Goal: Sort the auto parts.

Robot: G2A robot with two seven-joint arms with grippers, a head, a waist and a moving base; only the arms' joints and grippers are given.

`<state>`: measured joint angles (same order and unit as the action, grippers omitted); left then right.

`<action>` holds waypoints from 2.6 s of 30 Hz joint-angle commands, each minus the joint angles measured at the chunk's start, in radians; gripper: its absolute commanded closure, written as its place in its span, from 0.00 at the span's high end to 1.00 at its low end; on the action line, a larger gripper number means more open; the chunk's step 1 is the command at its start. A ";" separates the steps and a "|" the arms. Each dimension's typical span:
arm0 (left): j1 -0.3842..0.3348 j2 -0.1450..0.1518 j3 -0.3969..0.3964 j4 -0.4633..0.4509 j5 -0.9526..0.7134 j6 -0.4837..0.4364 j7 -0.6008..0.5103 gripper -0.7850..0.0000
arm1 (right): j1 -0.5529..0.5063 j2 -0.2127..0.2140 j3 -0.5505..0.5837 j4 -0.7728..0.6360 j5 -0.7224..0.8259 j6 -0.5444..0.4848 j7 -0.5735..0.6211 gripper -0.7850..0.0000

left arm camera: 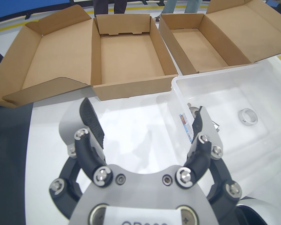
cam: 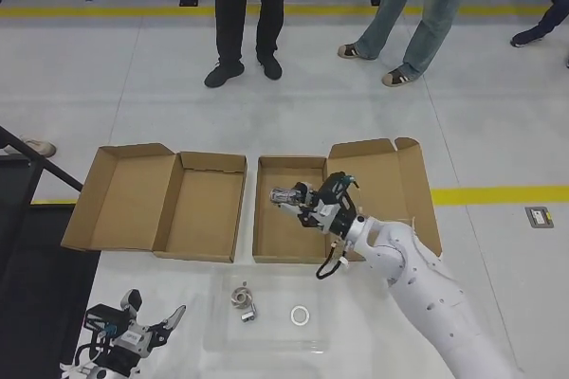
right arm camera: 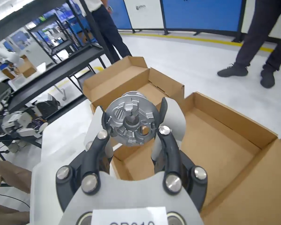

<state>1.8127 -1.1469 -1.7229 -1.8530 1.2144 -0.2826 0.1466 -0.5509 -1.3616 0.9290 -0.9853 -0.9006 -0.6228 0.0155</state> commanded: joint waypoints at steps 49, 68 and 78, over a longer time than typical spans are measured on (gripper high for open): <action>0.000 0.000 0.000 0.000 0.000 0.000 0.000 1.00 | 0.360 -0.317 -0.276 0.694 0.081 0.472 0.333 0.00; 0.000 0.000 0.000 0.000 0.000 0.000 0.000 1.00 | 0.391 -0.371 -0.279 0.791 0.062 0.456 0.317 1.00; 0.000 0.000 0.000 0.000 0.000 0.000 0.000 1.00 | 0.358 -0.343 -0.267 0.758 0.031 0.235 0.063 1.00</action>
<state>1.8127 -1.1469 -1.7229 -1.8530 1.2144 -0.2826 0.1466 -0.1878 -1.7104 0.6647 -0.2197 -0.8539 -0.3481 0.1207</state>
